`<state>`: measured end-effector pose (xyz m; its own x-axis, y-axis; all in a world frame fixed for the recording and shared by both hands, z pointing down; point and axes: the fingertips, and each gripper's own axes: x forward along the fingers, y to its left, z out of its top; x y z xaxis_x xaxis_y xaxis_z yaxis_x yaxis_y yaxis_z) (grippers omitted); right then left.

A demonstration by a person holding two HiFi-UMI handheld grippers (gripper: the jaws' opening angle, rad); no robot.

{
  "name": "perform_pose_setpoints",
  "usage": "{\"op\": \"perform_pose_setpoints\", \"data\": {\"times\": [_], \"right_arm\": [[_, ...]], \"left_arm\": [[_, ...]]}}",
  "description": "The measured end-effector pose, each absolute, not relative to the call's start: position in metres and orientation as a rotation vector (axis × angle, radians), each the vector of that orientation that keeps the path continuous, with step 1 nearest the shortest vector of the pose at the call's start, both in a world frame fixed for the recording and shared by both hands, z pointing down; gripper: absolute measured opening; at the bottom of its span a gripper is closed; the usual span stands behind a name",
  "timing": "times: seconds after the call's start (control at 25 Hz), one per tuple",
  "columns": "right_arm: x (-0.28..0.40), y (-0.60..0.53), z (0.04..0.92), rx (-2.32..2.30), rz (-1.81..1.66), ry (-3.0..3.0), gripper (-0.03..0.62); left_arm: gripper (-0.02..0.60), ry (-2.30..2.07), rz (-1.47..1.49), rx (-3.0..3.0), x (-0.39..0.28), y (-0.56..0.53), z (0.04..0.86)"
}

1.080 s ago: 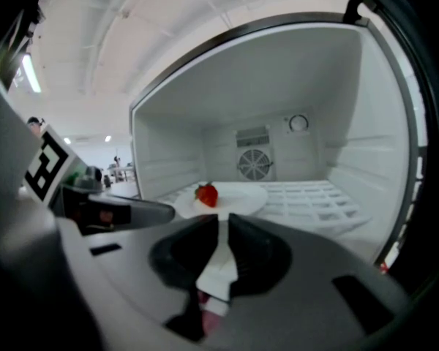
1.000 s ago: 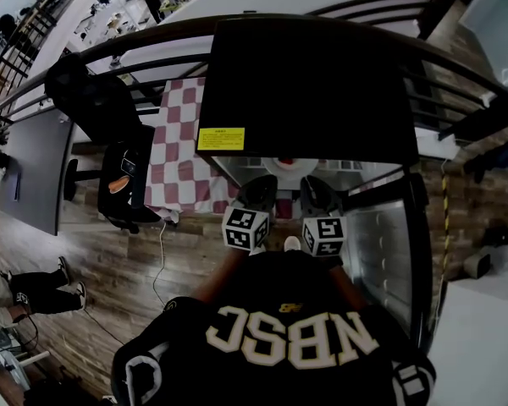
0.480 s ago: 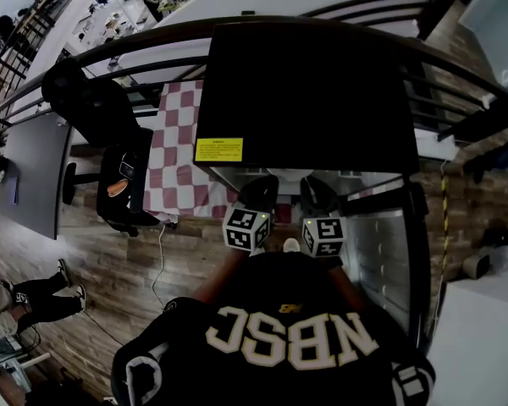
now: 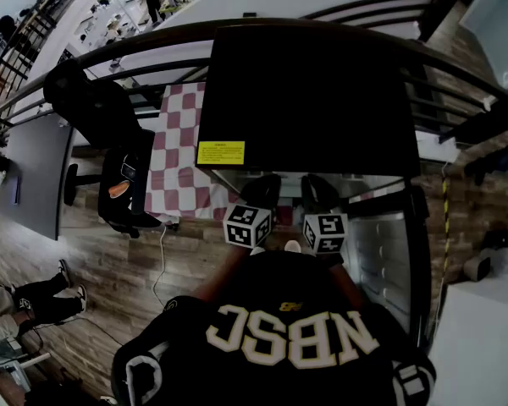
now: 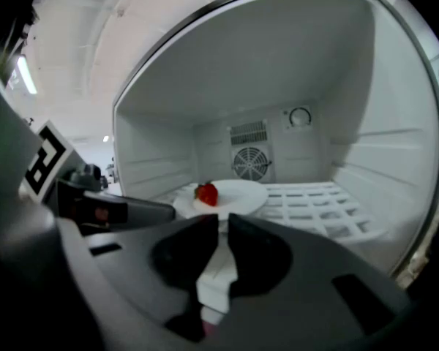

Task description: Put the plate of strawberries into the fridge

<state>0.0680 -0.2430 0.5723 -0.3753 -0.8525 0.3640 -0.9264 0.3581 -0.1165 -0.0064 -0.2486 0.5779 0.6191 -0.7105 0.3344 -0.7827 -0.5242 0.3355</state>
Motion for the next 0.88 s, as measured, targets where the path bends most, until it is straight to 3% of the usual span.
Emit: {"op": "perform_pose_setpoints", "data": {"times": [0.88], "right_arm": [[0.074,-0.233,0.567,1.636,0.443,-2.367,0.055]], "left_arm": [[0.029,-1.177,0.174,2.394,-0.008,-0.241,0.568]]}}
